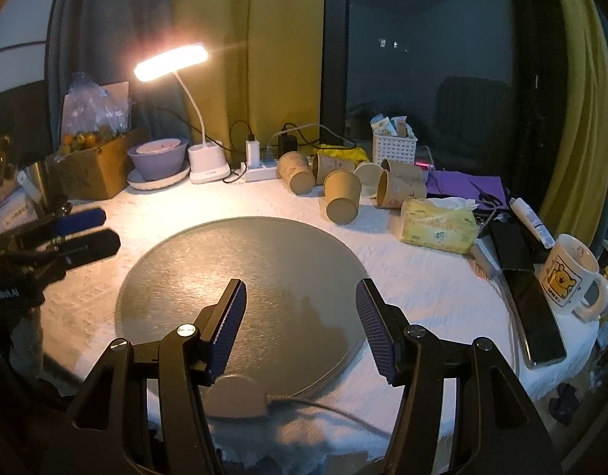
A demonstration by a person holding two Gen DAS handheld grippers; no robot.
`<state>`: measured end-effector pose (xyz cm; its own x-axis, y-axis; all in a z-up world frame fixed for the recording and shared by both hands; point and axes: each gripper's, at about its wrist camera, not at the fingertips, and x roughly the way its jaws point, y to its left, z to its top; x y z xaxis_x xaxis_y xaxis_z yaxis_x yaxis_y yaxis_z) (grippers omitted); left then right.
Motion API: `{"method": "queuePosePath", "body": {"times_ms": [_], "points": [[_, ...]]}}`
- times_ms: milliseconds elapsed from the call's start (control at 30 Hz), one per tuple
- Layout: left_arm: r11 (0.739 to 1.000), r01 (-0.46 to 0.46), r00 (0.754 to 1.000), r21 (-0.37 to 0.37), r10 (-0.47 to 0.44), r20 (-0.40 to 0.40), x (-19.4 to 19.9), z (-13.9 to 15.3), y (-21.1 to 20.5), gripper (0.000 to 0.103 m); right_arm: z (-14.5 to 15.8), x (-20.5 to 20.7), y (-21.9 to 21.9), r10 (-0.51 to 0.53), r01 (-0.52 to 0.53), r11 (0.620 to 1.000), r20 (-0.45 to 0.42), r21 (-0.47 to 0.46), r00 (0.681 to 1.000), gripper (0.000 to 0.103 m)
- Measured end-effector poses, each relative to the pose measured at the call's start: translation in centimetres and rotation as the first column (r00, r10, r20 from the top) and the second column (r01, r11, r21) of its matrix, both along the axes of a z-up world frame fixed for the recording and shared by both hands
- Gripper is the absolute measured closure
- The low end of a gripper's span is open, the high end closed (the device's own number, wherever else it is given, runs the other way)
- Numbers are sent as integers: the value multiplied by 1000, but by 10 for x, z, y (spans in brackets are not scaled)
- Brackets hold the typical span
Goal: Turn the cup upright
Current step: 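Move the left tool toward a tan paper cup lying on its side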
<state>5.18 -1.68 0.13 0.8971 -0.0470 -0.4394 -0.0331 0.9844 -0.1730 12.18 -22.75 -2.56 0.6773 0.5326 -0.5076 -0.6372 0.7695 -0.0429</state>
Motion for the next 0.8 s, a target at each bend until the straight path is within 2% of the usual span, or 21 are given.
{"method": "queuePosePath", "body": {"times_ms": [433,800], "points": [[999,32,994,24,-29,-109,98,3,-3,23,-4,90,-2,-48,48,999,-33,-9,998,42],[998,59,974,-20,-62,-216,190,-9,-9,23,-9,171,-10,-79,79,997,-77,1,994,42]]}}
